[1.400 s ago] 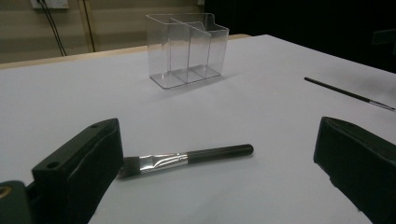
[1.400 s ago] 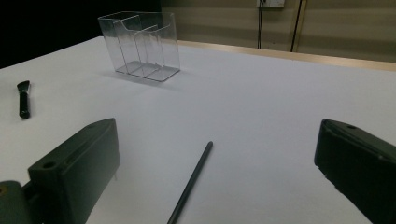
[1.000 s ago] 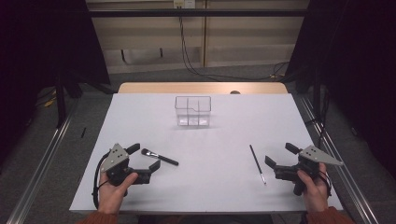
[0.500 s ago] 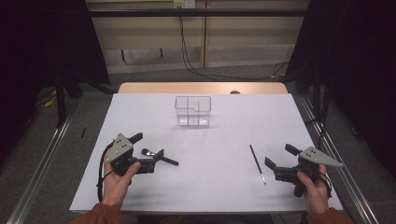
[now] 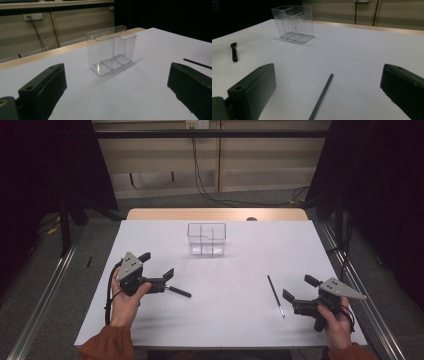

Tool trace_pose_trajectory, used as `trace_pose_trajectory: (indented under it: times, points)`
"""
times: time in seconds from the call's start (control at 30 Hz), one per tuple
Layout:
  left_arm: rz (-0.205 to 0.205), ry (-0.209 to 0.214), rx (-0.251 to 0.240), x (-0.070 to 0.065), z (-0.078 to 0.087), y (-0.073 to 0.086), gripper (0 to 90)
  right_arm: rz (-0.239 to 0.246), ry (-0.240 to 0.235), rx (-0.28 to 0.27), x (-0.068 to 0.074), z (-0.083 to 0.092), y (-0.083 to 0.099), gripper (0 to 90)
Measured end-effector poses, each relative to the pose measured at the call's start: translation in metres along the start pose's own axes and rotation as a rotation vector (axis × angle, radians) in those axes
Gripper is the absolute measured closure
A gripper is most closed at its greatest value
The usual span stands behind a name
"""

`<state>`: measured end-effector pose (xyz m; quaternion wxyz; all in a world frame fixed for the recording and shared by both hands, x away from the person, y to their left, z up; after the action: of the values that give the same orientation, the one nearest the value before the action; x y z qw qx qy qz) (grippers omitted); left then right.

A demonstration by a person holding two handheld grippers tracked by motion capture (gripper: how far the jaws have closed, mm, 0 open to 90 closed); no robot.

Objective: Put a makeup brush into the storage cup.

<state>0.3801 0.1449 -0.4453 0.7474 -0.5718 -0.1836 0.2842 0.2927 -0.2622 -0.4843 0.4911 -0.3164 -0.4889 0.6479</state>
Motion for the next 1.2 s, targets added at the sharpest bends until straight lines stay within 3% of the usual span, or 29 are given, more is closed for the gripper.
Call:
trace_pose_trajectory:
  times: [0.13,0.3,0.33,0.43,0.53,0.6,0.63,0.67,0.93,1.1,1.17,1.2]
  points:
    - [0.010,0.006,0.004,0.006,-0.007,-0.002,2.0,-0.004,-0.009,0.001,0.001,0.002,0.001,0.2]
    - [0.012,0.023,0.064,0.012,-0.017,-0.001,2.1,0.004,-0.001,0.007,0.000,0.001,0.002,0.3]
    - [-0.003,0.027,0.102,0.015,-0.020,0.000,2.1,0.009,-0.004,0.012,0.001,0.001,0.002,0.3]
    - [0.005,0.045,0.126,0.017,-0.021,0.000,2.1,0.013,0.000,0.011,0.001,0.003,0.003,0.3]
    - [-0.001,0.056,0.177,0.019,-0.023,0.002,2.4,0.022,-0.002,0.012,0.001,0.004,0.003,0.3]
    - [-0.009,0.086,0.234,0.018,-0.024,0.005,2.5,0.021,-0.005,0.015,0.002,0.003,0.003,0.3]
    - [-0.009,0.086,0.234,0.018,-0.024,0.005,2.9,0.023,-0.007,0.016,0.002,0.003,0.003,0.3]
    - [-0.016,0.112,0.293,0.016,-0.024,0.009,3.1,0.025,-0.008,0.015,0.002,0.003,0.003,0.3]
    - [-0.052,0.095,0.389,0.019,-0.023,0.018,3.2,0.032,-0.012,0.023,0.003,0.002,0.004,0.3]
    - [0.019,0.149,0.493,0.018,-0.022,0.029,4.7,0.033,-0.014,0.024,0.003,0.002,0.004,0.3]
    - [0.026,0.151,0.507,0.018,-0.022,0.030,5.0,0.032,-0.015,0.023,0.003,0.002,0.004,0.3]
    - [0.011,0.157,0.545,0.019,-0.022,0.031,5.0,0.032,-0.015,0.023,0.003,0.002,0.004,0.3]
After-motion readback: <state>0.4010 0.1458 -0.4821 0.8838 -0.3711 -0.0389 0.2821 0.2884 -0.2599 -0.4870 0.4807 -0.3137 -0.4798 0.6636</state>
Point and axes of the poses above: each handheld gripper's, and its own axes: z roughly backward along the jaws, y roughly out of its underside, x roughly to its left, the point moved 9 cm from there along -z, roughly forward along the jaws, and after that the axes turned 9 degrees about y, right-handed, at the moved point
